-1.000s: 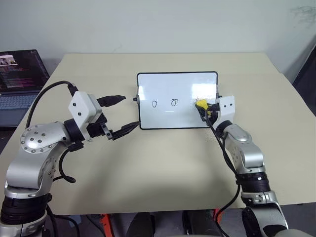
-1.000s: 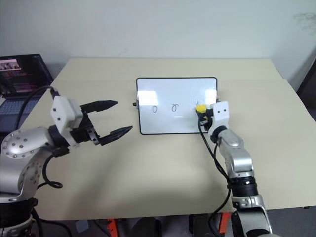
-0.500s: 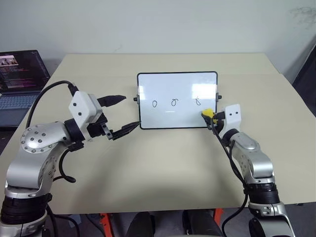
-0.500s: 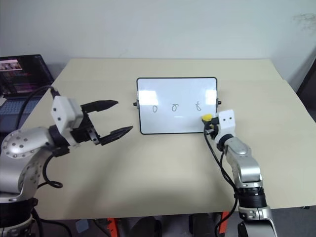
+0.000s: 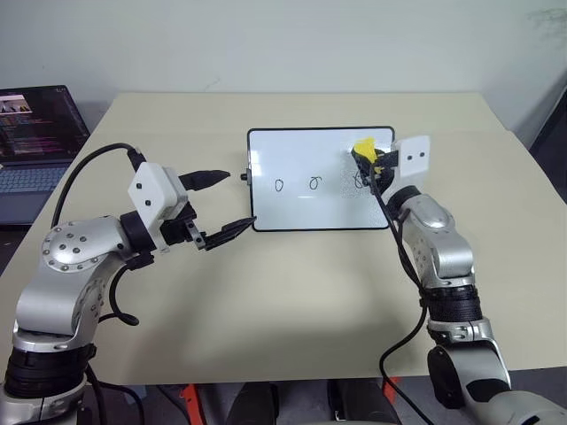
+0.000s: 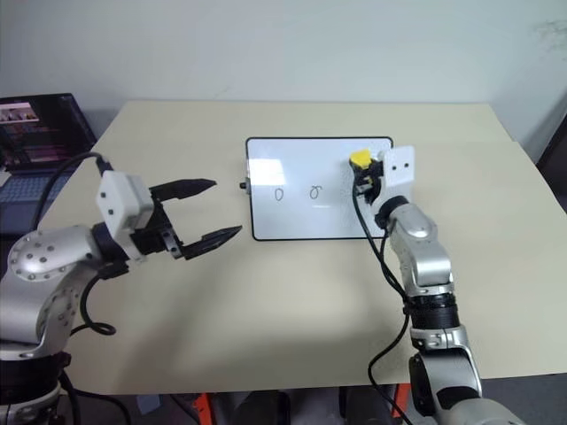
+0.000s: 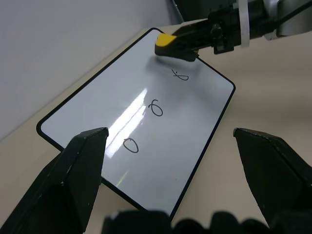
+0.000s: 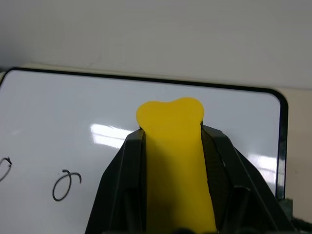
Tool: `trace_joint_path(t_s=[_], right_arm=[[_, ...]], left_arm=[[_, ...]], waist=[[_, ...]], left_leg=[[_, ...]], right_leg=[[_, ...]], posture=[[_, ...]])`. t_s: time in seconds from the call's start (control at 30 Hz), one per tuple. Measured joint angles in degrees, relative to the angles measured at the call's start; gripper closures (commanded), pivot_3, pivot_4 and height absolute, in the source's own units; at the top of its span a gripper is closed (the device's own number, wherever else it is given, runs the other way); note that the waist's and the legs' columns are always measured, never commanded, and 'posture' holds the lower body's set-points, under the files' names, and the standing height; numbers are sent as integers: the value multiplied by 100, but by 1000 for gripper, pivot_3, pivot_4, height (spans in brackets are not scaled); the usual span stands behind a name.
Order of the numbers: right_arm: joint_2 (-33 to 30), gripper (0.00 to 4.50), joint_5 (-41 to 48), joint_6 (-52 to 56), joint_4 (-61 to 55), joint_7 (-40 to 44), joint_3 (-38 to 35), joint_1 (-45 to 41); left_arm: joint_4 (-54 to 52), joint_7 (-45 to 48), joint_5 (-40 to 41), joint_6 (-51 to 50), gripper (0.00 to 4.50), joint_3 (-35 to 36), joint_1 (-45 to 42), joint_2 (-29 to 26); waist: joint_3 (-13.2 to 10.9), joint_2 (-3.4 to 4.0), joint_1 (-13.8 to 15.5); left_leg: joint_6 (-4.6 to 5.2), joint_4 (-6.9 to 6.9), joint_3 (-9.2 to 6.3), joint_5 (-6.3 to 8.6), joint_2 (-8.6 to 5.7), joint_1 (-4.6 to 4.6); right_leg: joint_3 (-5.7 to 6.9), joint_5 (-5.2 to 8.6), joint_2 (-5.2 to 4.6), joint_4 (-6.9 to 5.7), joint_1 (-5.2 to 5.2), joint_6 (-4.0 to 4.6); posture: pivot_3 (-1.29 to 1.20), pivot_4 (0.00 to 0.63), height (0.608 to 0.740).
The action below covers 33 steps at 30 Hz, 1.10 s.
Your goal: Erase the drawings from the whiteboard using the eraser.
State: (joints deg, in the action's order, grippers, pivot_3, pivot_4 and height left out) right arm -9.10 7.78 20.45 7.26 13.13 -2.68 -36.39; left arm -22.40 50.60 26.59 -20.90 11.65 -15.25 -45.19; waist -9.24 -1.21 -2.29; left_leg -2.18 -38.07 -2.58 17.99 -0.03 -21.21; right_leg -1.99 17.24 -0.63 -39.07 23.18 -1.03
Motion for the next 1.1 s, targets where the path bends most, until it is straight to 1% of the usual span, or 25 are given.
trace_joint_path(t_s=[0.17, 0.37, 0.63, 0.87, 0.97, 1.1], right_arm=[[42, 3274, -206, -465, 557, 50, 200, -45], [3, 3274, -262, -680, 743, 78, 259, -5], [-171, 3274, -259, -416, 140, 162, 300, 689], [-445, 3274, -253, -28, -471, 163, 268, 1317], [-543, 3274, -244, 91, -637, 163, 231, 1508], [-570, 3274, -198, 185, -691, 156, 156, 1522]], left_arm=[[-6, -17, 0, -12, 0, 0, 0, -1], [-73, -90, 5, -69, 0, 11, 66, -12], [-204, -139, 16, -151, 0, 89, 152, -28], [-217, -146, 16, -167, 0, 110, 150, -28], [-212, -146, 15, -167, 0, 110, 142, -28], [-210, -142, 14, -166, 0, 110, 136, -28]], waist=[[1, -1, -16], [3, -3, -29], [6, -9, -9], [6, -10, -4], [6, -10, -4], [6, -9, -10]], left_leg=[[0, -1, 6, 0, 0, 2], [1, -7, 9, 0, 0, 13], [2, -16, 14, -1, -2, 31], [3, -35, 14, -2, -4, 34], [3, -43, 13, -1, -5, 34], [4, -57, 12, -1, -5, 33]], right_leg=[[-5, 0, 0, -2, 0, 0], [-9, -1, 0, -22, -4, 0], [-16, 0, 0, -48, -12, 0], [-18, 0, 0, -72, -13, 0], [-18, 0, 0, -79, -14, 0], [-18, 0, 1, -86, -15, -1]], posture=[[0, 150, 740], [0, 150, 740], [0, 150, 740], [0, 150, 740], [0, 150, 740], [0, 150, 740]])
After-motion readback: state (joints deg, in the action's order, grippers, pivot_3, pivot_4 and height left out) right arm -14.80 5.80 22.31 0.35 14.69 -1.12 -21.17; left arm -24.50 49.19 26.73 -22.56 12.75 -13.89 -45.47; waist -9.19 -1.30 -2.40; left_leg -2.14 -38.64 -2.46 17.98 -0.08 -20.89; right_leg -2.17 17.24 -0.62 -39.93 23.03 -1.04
